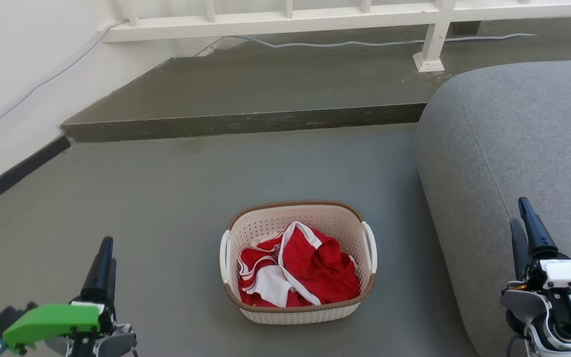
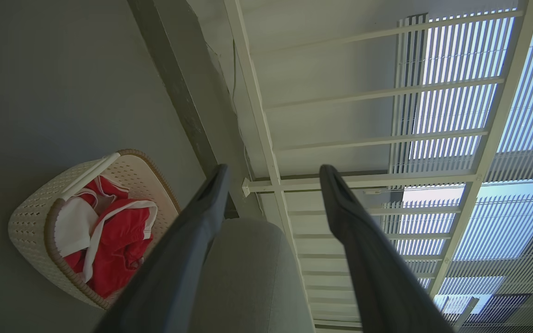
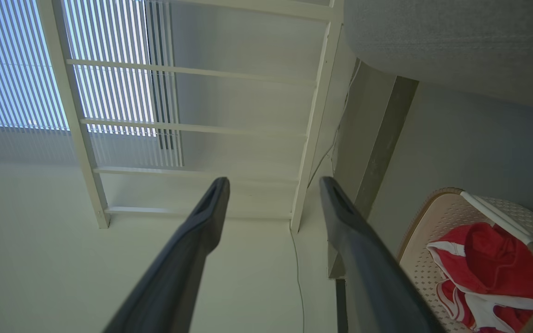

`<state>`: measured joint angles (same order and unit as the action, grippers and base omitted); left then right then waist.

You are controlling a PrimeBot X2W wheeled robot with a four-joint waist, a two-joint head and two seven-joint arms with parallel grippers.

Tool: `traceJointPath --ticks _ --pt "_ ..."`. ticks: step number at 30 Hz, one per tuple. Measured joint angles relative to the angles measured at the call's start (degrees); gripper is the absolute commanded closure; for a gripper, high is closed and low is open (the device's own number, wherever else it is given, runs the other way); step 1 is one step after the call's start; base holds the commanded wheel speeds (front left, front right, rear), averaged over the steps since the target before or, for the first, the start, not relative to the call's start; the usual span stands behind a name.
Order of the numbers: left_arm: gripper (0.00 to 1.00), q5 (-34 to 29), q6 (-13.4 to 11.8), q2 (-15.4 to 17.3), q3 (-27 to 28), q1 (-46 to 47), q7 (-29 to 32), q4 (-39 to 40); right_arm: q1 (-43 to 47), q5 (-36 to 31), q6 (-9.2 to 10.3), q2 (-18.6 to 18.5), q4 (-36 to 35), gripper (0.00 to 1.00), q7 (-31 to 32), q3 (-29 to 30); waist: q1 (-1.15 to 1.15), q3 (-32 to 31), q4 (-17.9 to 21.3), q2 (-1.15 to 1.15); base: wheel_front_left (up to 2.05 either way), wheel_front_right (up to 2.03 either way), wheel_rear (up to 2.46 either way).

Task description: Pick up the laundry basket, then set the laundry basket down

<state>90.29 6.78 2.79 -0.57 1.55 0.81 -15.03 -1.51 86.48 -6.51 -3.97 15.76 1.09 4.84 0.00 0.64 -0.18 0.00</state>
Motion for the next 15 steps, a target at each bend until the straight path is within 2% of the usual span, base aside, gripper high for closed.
traceJointPath --ticks 6,15 --pt "0.0 -4.24 0.01 0.6 -1.74 1.35 -1.68 1.22 -0.4 -5.09 -0.01 -1.63 -0.56 0.0 -1.58 -1.55 0.0 0.16 -0.09 0.0 0.0 0.0 0.0" --pt "0.0 -14.1 0.0 3.56 -3.99 2.2 -3.55 2.02 -0.83 -15.0 0.08 -3.86 -1.11 0.0 -3.49 -4.03 0.0 0.22 -0.14 0.0 0.0 0.0 0.0"
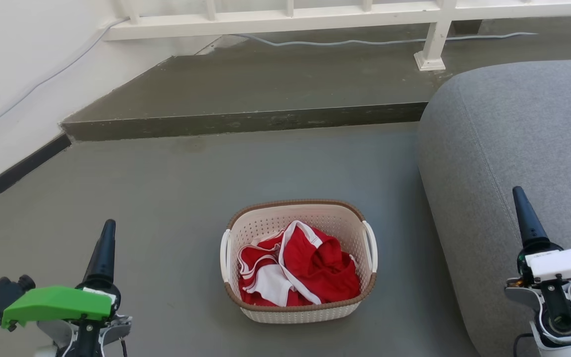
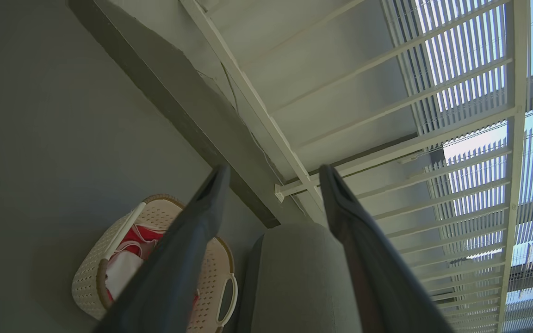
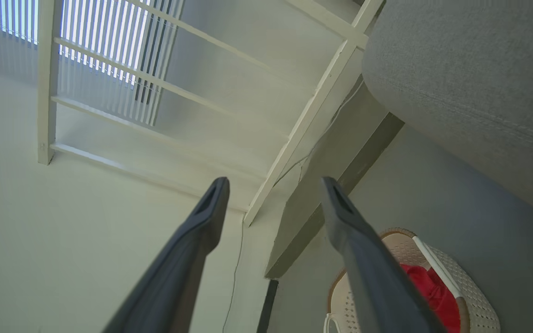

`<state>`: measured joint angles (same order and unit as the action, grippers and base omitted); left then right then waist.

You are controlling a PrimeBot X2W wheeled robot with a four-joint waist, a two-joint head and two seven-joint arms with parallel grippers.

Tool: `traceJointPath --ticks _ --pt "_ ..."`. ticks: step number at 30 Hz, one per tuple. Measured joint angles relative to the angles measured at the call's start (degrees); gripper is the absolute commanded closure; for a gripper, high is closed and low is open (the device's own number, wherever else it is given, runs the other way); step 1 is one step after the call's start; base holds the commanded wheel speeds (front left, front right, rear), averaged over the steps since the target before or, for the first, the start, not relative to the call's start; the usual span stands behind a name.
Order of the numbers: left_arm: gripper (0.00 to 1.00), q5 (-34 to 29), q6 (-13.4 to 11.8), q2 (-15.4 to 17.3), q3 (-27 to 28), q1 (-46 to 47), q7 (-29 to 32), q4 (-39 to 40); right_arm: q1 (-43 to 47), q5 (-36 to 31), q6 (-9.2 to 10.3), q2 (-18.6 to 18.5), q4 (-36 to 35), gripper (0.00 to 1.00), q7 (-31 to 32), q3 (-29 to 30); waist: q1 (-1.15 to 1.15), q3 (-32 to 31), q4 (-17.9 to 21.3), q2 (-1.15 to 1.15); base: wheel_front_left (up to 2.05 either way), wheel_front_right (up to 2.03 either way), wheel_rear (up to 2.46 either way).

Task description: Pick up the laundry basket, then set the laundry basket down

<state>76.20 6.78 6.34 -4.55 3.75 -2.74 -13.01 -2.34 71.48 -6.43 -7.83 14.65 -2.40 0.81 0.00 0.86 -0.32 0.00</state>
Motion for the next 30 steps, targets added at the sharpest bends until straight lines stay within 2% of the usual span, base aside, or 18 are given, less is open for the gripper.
traceJointPath --ticks 7,30 --pt "0.0 -7.91 -0.92 0.77 -1.92 0.2 -1.44 0.7 -0.8 -8.21 1.71 -1.8 -0.7 0.0 -1.19 -2.08 0.0 -0.07 -0.02 0.0 0.0 0.0 0.0" --pt "0.0 -35.64 -7.6 3.54 -9.53 1.26 -5.92 3.02 -0.82 -30.93 6.58 -4.16 -1.0 0.0 -5.79 -10.01 0.0 -0.66 0.27 0.0 0.0 0.0 0.0"
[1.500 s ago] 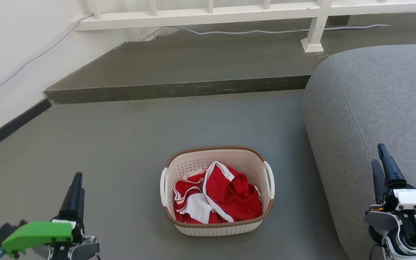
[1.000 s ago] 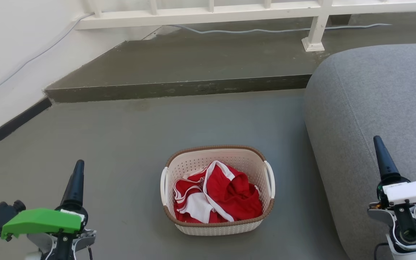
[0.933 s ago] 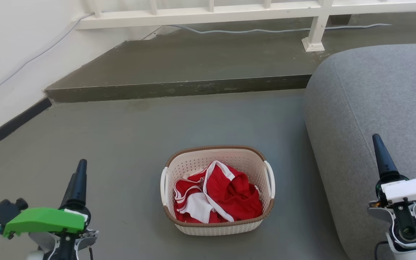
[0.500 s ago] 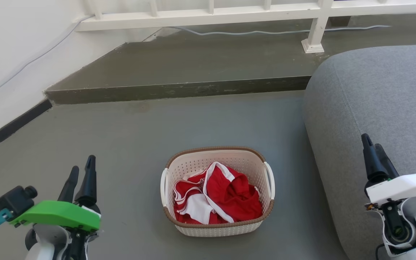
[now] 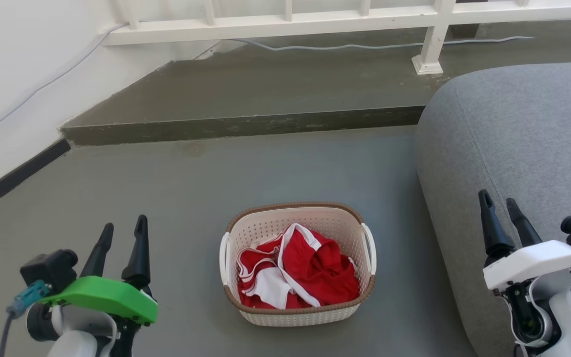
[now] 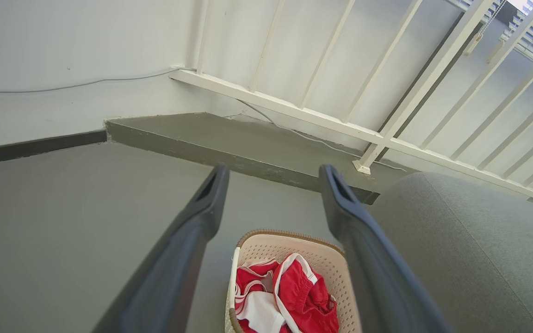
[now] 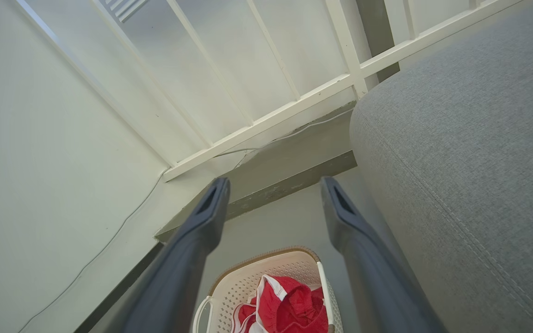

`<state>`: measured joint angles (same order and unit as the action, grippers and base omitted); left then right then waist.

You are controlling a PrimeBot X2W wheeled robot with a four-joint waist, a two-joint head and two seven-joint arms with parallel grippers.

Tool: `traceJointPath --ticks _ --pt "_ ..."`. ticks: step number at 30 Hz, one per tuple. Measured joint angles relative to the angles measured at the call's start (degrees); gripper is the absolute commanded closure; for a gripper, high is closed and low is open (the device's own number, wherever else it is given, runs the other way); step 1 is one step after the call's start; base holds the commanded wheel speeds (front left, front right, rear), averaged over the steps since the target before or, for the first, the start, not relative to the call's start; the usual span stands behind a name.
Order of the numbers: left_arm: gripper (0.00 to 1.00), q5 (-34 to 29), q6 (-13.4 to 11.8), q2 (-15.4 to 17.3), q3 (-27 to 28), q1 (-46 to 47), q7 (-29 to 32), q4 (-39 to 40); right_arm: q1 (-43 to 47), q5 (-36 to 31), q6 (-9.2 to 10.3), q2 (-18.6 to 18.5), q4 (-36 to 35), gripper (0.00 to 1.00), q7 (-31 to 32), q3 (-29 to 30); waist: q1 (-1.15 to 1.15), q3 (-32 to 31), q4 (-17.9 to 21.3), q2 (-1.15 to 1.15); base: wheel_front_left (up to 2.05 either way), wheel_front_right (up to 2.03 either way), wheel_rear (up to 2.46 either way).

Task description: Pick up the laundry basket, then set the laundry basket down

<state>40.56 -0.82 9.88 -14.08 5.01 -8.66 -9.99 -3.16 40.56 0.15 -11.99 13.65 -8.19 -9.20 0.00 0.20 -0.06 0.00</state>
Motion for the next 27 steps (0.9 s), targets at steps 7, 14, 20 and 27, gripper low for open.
traceJointPath --ticks 7,14,20,27 --pt "0.0 -4.76 -0.94 -0.01 -1.32 -0.01 -1.04 0.46 0.0 -5.13 1.01 -0.6 0.22 0.0 -1.11 -1.49 0.0 0.04 0.09 0.0 0.0 0.0 0.0" --pt "0.0 -10.65 -1.96 -0.03 -2.8 -0.01 -2.25 0.59 -0.01 -10.4 2.04 -0.74 0.59 0.0 -2.6 -3.04 0.0 0.12 0.11 0.0 0.0 0.0 0.0" --pt "0.0 -14.48 -3.04 -0.07 -3.48 -0.03 -3.5 -0.36 -0.01 -14.39 3.0 -0.77 0.87 0.0 -3.58 -3.86 0.0 0.11 0.18 0.0 0.0 0.0 0.0" --pt "0.0 -18.64 -4.13 -0.23 -4.58 -0.07 -4.75 -1.45 0.01 -18.89 3.77 -0.77 1.56 0.0 -5.0 -4.34 0.0 0.21 0.31 0.0 0.0 0.0 0.0"
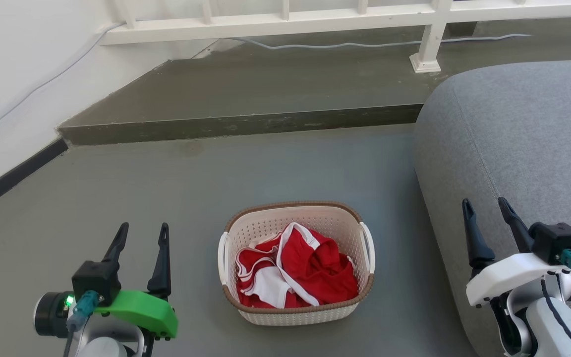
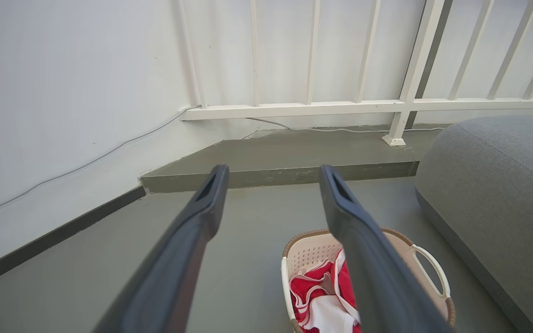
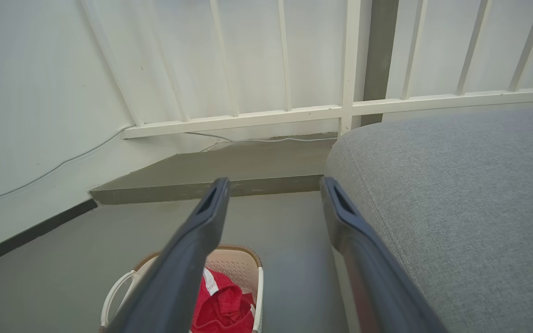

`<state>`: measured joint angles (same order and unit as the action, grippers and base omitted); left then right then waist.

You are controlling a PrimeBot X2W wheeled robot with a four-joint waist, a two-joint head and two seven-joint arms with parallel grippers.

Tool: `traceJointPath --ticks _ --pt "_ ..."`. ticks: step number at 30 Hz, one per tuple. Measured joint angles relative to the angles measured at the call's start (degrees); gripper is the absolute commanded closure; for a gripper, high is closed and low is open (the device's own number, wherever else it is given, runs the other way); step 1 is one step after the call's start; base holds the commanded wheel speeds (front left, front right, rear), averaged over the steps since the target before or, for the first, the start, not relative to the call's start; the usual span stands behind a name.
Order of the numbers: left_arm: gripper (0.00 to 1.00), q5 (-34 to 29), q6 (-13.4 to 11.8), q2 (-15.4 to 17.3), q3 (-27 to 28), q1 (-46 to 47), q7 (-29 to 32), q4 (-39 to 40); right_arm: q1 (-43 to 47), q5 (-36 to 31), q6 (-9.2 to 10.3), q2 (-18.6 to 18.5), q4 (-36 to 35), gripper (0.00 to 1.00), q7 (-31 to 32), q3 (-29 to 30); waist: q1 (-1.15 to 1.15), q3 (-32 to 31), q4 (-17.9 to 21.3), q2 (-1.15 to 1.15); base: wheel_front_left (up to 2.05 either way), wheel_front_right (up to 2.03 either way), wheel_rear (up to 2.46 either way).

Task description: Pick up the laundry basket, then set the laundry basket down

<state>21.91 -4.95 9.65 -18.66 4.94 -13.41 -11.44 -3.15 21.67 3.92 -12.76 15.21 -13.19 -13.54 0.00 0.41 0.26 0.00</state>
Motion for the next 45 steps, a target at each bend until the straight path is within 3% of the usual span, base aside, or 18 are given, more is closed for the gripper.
traceJointPath --ticks 5,12,45 --pt "0.0 -3.01 -0.52 -0.12 -0.33 -0.02 -0.87 -1.11 0.0 -2.77 0.76 0.01 0.36 0.0 -1.02 -0.34 0.0 0.13 0.06 0.0 0.0 0.0 0.0" --pt "0.0 -2.34 -0.59 -1.54 -0.16 -0.02 -0.92 -2.76 0.01 -3.14 0.76 0.24 1.02 0.0 -1.09 -0.05 0.0 0.2 0.14 0.0 0.0 0.0 0.0" --pt "0.0 -1.48 -0.59 -2.11 0.29 1.81 -0.76 -4.69 -1.07 -3.57 0.13 0.56 2.46 0.0 -1.14 0.48 0.0 3.12 -0.09 0.0 0.0 0.0 0.0"
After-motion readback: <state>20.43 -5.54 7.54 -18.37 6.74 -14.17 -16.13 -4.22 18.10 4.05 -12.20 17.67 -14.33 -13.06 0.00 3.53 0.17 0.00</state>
